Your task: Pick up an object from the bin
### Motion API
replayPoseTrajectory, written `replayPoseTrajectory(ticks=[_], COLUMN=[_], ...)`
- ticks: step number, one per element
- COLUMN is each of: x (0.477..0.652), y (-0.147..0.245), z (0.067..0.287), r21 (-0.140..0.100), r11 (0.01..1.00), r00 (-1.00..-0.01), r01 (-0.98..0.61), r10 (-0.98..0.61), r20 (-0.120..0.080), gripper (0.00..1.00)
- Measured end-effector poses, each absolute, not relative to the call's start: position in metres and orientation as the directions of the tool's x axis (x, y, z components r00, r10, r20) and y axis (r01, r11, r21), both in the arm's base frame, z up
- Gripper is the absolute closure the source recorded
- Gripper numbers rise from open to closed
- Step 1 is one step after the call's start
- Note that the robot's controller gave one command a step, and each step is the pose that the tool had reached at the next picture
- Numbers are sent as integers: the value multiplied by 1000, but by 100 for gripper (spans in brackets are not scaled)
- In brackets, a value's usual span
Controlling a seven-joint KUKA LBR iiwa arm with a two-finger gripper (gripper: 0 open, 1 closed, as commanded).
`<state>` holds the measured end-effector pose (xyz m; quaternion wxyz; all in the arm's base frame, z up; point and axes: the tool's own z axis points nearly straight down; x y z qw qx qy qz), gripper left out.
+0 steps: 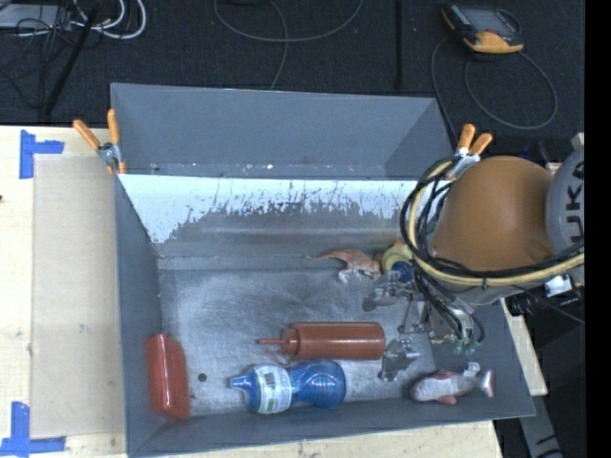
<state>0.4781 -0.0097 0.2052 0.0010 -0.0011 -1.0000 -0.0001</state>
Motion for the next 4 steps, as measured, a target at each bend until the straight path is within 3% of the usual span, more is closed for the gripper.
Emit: replayPoseTrajectory(ticks=[1, 2, 3, 4], x=[478, 487, 494, 527], y=[-10, -15, -33, -25], z=[205, 168, 120, 76], r21=[0, 0, 1, 0], r11=[1000, 1000, 1000, 996], r00=[-1000, -1000, -1000, -996], r01=[2, -29, -20, 87], r10=[2, -29, -20, 87], r20=[2, -7, 4, -7], gripper=[0, 0, 0, 100])
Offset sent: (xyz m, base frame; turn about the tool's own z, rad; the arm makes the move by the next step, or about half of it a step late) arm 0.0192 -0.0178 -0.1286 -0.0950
